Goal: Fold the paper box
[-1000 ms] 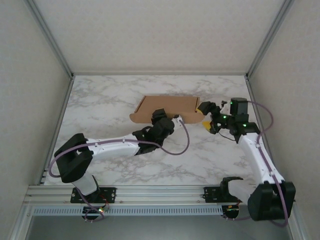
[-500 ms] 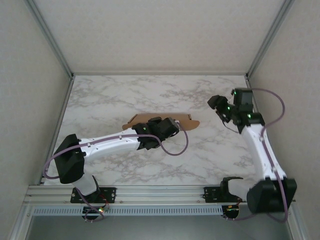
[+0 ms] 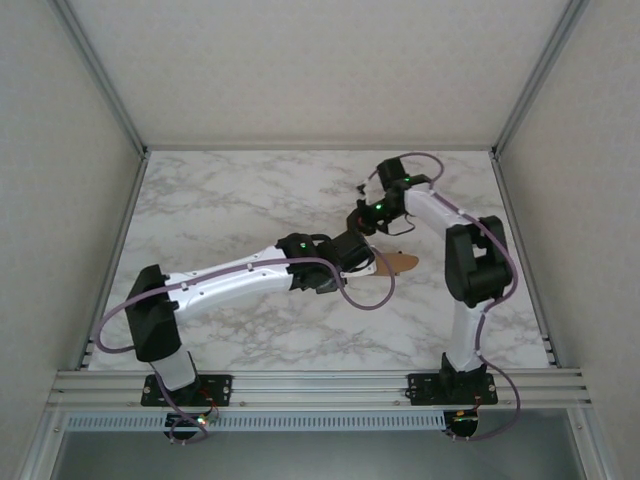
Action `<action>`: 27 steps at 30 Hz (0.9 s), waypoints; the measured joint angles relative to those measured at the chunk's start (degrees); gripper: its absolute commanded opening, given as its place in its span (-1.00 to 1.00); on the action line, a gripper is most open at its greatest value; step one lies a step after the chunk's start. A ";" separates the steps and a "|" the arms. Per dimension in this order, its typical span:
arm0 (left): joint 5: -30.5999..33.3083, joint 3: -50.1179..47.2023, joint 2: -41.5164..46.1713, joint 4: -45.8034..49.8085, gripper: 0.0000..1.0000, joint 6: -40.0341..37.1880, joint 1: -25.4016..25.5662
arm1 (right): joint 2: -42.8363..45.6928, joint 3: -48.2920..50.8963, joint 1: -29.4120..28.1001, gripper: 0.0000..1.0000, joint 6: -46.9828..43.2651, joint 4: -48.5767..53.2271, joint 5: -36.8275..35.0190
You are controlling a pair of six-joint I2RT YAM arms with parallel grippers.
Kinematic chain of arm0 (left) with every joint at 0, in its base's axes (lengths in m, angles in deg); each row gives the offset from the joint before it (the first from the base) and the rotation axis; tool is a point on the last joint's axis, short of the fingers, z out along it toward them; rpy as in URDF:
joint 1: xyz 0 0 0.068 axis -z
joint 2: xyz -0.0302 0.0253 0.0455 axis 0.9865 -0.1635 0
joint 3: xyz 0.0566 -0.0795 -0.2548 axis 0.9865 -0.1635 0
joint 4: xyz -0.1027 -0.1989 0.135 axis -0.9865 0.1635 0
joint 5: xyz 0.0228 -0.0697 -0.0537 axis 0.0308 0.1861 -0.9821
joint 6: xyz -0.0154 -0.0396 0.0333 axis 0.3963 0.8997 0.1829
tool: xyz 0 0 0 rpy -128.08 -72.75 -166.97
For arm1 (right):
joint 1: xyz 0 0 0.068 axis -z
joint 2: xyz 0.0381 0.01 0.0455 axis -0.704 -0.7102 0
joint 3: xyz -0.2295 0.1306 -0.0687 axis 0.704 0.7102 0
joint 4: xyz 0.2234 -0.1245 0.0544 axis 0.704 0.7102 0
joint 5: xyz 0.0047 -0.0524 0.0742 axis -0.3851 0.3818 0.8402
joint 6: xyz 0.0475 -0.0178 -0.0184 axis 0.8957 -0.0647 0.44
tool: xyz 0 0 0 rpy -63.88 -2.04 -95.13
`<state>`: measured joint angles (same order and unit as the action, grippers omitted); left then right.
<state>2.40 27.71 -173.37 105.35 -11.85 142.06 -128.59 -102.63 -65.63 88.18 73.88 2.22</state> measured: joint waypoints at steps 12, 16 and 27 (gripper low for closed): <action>0.44 2.12 -5.44 2.69 0.27 0.87 -0.07 | -5.73 -1.49 -4.59 -0.95 -3.85 1.25 8.81; 1.05 3.54 -6.93 2.45 0.42 1.18 -0.74 | -6.62 -0.79 -5.05 -0.80 -3.93 0.79 9.20; 4.61 5.68 -7.41 -3.48 0.78 -2.03 -2.47 | -8.48 -2.19 -5.03 -0.48 -4.37 1.55 9.20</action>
<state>7.01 33.39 -180.77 101.88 -13.89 139.59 -137.07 -104.81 -70.66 83.81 75.43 11.43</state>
